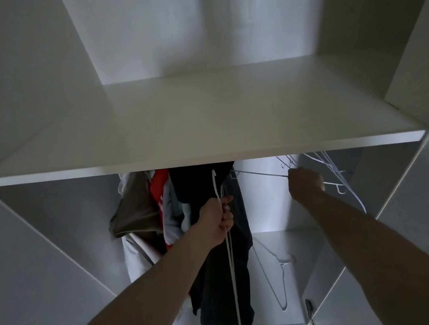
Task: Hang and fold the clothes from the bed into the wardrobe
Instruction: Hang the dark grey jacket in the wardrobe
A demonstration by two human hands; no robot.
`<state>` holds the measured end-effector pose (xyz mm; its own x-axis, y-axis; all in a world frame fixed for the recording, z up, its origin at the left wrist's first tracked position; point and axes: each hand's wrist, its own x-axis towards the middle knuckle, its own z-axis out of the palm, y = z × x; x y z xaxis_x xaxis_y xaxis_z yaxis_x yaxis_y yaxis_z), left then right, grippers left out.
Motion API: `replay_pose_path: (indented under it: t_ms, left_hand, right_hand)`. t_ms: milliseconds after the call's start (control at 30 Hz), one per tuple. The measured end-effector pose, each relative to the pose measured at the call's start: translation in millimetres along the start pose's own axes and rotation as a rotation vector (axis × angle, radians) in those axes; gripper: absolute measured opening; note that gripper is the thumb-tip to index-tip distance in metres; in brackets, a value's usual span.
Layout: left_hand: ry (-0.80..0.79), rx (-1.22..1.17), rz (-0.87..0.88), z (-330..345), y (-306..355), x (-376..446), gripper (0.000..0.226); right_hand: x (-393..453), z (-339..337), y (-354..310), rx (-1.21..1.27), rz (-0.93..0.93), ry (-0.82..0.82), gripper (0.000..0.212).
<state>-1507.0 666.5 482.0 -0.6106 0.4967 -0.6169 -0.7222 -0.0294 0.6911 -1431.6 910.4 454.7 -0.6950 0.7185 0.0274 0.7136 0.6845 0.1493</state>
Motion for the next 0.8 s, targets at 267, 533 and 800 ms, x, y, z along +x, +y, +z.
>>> replay_pose_path:
  t_ms: [267, 533, 800]
  left_hand:
    - [-0.151, 0.019, -0.087, -6, -45, -61, 0.035]
    - [-0.125, -0.004, -0.125, -25, -73, -107, 0.026]
    - [-0.195, -0.051, -0.164, -40, -101, -148, 0.017]
  right_hand:
    - [0, 9, -3, 0.366, 0.078, -0.137, 0.043]
    - [-80, 32, 9, 0.594, 0.063, -0.238, 0.072]
    - [-229, 69, 9, 0.906, 0.162, -0.396, 0.065]
